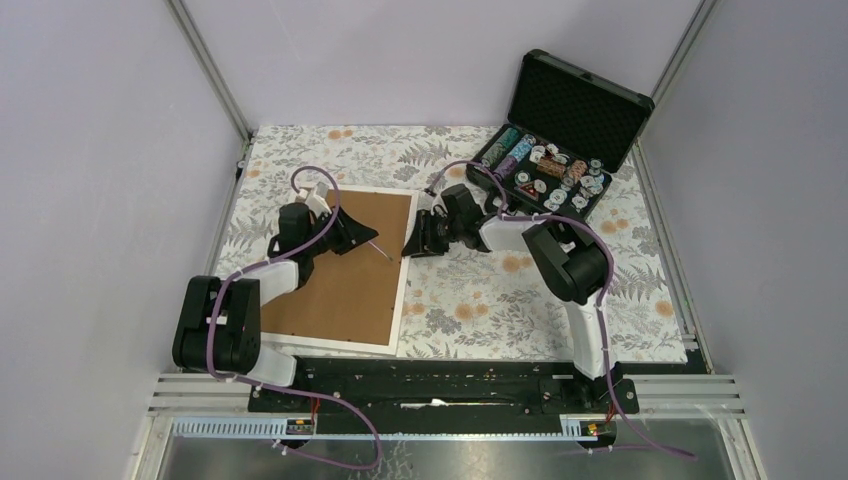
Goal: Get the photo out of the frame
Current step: Adjust the photo frame at the center of the board, then adjust the screwdriver.
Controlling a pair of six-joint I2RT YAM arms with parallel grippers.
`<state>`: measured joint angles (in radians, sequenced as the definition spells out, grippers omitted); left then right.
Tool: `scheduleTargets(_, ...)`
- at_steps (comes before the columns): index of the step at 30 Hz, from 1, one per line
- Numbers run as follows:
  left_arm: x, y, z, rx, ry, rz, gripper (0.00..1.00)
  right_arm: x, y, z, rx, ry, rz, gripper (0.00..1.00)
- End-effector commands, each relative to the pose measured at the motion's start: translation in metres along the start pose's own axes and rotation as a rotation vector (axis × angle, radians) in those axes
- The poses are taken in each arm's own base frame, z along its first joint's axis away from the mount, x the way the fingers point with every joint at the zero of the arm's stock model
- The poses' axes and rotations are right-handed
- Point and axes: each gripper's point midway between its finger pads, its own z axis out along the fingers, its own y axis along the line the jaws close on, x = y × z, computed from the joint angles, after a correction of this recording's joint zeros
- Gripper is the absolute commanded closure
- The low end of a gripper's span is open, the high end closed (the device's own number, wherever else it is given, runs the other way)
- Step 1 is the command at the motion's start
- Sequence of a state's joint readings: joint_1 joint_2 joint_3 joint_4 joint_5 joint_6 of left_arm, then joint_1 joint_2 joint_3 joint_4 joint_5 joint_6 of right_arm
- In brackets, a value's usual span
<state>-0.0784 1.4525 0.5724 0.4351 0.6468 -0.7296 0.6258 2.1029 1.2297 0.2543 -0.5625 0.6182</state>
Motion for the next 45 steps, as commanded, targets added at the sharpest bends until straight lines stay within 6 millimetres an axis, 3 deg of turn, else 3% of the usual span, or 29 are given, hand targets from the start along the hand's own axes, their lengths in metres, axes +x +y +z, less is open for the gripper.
scheduleTargets(1,-0.003,0.007,-0.001,0.007,-0.033,0.012,1.0,-0.019,-0.004,0.02,0.005,-0.044,0.055,0.6)
scheduleTargets(5,-0.01,0.006,0.0,0.018,-0.048,0.006,1.0,-0.022,-0.026,0.031,0.052,-0.037,0.13,0.69)
scheduleTargets(9,-0.017,0.011,0.0,0.003,-0.059,0.0,1.0,-0.038,-0.051,0.035,0.106,-0.065,0.161,0.74)
scheduleTargets(12,-0.022,0.015,-0.002,-0.005,-0.072,-0.01,1.0,-0.049,-0.06,0.037,0.12,-0.081,0.164,0.74)
scheduleTargets(15,-0.028,0.019,-0.004,-0.026,-0.099,-0.003,1.0,-0.057,-0.056,0.034,0.098,-0.085,0.136,0.73)
scheduleTargets(19,-0.037,0.014,-0.006,0.015,-0.103,-0.022,1.0,-0.071,-0.019,0.019,-0.017,-0.066,-0.014,0.6)
scheduleTargets(22,-0.048,-0.007,-0.014,0.081,-0.109,-0.004,1.0,-0.08,0.027,-0.012,-0.133,-0.068,-0.178,0.5)
scheduleTargets(26,-0.054,-0.042,-0.029,0.172,-0.105,0.038,1.0,-0.07,0.078,-0.05,-0.293,-0.042,-0.344,0.33)
scheduleTargets(29,-0.053,-0.057,-0.037,0.216,-0.103,0.025,1.0,-0.054,0.107,-0.065,-0.395,-0.002,-0.387,0.3)
scheduleTargets(35,-0.05,-0.071,-0.044,0.275,-0.103,-0.011,1.0,-0.023,0.148,-0.058,-0.472,0.059,-0.471,0.31)
scheduleTargets(41,-0.048,-0.081,-0.049,0.317,-0.085,-0.026,1.0,-0.01,0.158,-0.04,-0.475,0.111,-0.49,0.37)
scheduleTargets(43,-0.047,-0.082,-0.049,0.322,-0.083,-0.03,1.0,-0.006,0.162,-0.037,-0.483,0.123,-0.501,0.47)
scheduleTargets(45,-0.045,-0.082,-0.05,0.325,-0.079,-0.033,1.0,-0.006,0.163,-0.036,-0.481,0.119,-0.509,0.65)
